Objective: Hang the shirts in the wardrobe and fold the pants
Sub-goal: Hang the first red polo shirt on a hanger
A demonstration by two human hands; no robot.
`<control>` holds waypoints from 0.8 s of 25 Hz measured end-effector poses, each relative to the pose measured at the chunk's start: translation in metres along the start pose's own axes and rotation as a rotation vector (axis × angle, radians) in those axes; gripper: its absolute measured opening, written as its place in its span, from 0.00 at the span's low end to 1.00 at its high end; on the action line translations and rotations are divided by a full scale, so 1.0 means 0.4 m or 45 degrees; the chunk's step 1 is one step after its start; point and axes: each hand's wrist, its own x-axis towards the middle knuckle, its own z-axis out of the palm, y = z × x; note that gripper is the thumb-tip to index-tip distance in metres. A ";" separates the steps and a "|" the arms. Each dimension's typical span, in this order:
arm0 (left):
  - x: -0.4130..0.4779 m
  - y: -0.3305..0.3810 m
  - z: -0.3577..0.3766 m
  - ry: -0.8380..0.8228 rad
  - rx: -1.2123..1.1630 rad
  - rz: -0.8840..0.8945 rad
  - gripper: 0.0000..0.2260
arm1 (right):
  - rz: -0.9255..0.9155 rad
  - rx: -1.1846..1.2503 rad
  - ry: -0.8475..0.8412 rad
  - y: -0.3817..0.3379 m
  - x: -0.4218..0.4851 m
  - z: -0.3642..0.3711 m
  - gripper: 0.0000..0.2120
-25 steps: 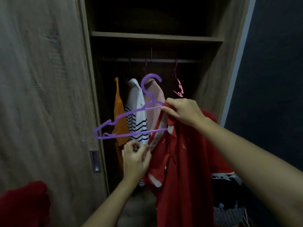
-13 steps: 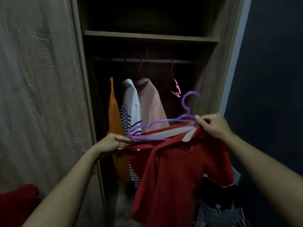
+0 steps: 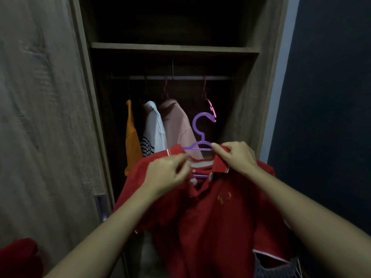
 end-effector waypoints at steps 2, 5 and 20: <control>0.026 -0.077 -0.035 0.296 -0.049 -0.116 0.22 | -0.098 0.122 0.030 0.034 0.008 -0.012 0.29; 0.056 -0.142 -0.072 0.003 -0.210 -0.025 0.24 | -0.160 0.256 0.101 0.056 0.021 -0.011 0.27; 0.072 -0.253 -0.168 0.220 -0.278 0.012 0.09 | -0.226 -0.196 -0.217 0.239 -0.025 -0.091 0.38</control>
